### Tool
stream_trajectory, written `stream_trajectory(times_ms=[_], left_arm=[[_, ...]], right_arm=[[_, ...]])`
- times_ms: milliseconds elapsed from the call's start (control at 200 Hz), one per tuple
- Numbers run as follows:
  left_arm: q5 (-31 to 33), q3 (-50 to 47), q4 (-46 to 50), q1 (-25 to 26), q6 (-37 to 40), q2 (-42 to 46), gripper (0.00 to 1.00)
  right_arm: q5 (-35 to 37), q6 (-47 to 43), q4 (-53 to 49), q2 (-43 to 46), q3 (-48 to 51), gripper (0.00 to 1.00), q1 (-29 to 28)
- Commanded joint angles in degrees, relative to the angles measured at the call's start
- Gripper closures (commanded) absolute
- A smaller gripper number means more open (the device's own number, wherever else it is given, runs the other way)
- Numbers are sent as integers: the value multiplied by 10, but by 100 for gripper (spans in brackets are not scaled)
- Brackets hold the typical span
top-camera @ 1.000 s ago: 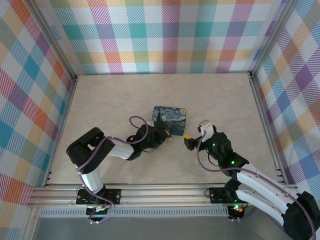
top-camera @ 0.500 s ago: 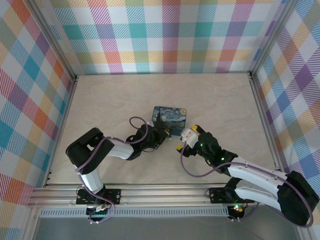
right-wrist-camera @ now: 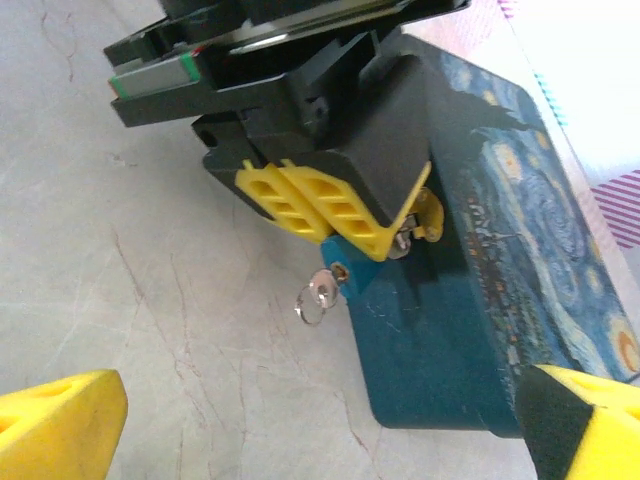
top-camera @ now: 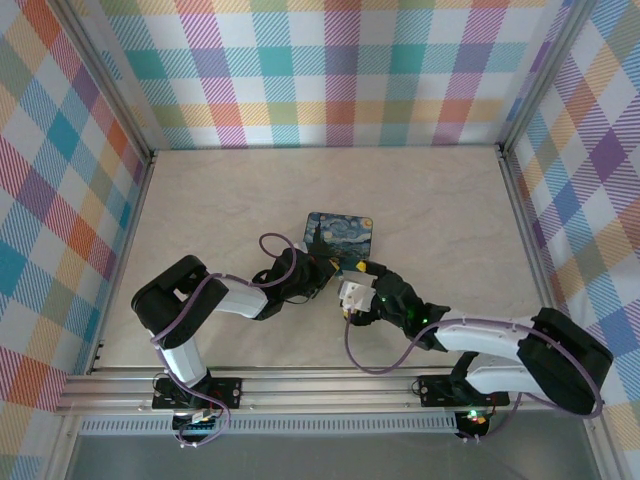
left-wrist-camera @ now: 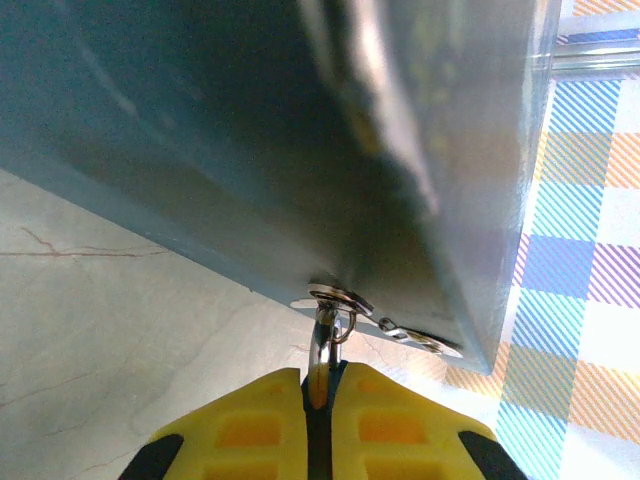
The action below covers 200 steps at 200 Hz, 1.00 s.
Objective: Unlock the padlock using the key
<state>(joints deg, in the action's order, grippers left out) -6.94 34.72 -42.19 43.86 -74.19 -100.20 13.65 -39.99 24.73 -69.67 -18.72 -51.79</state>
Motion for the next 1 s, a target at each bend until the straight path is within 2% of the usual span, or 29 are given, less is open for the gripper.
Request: stream_trajectory(times_ms=[0, 175, 360, 500, 740, 995], left_arm=[[-1, 10, 20, 7, -11, 8, 92], [-5, 14, 25, 7, -14, 11, 92], [-10, 18, 30, 7, -17, 14, 92], [-13, 23, 32, 8, -18, 15, 92], [-13, 25, 34, 8, -21, 16, 92], [-14, 26, 35, 8, -22, 15, 92]], right_arm=[[-27, -10, 32, -18, -14, 3, -4], [-28, -7, 40, -46, -21, 12, -3], [-36, 1, 50, -68, -35, 32, 8], [-51, 0, 48, -78, -43, 42, 25], [-43, -14, 52, -107, -56, 51, 29], [-29, -19, 55, -135, -74, 64, 31]])
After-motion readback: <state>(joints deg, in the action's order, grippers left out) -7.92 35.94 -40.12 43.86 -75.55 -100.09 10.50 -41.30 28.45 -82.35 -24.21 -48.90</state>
